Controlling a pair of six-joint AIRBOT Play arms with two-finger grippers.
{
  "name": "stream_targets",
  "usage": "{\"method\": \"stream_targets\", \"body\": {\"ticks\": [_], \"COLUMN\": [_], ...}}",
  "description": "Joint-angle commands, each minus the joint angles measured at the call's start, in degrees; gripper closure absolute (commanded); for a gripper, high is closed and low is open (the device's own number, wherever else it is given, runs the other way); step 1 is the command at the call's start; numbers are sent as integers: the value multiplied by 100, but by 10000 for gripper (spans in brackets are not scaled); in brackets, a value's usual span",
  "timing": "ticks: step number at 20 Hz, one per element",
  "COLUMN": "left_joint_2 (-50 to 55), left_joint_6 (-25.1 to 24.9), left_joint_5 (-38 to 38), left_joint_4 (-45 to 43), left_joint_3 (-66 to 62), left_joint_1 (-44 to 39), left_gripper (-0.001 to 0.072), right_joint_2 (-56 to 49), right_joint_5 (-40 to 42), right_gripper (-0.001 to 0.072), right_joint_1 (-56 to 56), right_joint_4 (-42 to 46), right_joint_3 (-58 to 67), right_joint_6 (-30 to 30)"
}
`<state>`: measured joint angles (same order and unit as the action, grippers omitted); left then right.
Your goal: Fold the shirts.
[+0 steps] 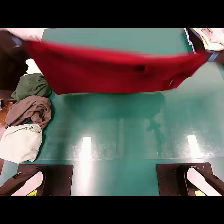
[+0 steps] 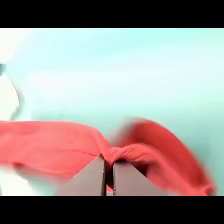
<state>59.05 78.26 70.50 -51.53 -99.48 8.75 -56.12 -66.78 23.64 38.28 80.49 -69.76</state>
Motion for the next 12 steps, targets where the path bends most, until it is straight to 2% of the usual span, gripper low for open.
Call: {"method": "stream_targets", "body": {"ticks": [1,3,7,9,12], "left_joint_2": [-17,-140,-881,-1139,-1172], "left_joint_6": [114,151,146,142,216], "left_joint_5": [111,79,-98,-186,107], "left_joint_4": [55,151,452,422,151], "left_joint_3": [-2105,-2706,-2717,-2719,-2376], "left_joint_1": [59,57,57,59,59], "left_gripper": [685,685,685,686,686], "right_joint_2": [472,697,1051,1001,533], "right_joint_5": [190,24,-584,-1104,-2061], "right_gripper": [693,694,695,696,697], "right_joint_1": [-107,-98,-92,-92,-92], "right_joint_4": [109,560,1735,2321,2927], "right_joint_3": [1711,2446,3460,3982,4581], "right_joint_6": [-295,-522,-1045,-1300,-1486]}}
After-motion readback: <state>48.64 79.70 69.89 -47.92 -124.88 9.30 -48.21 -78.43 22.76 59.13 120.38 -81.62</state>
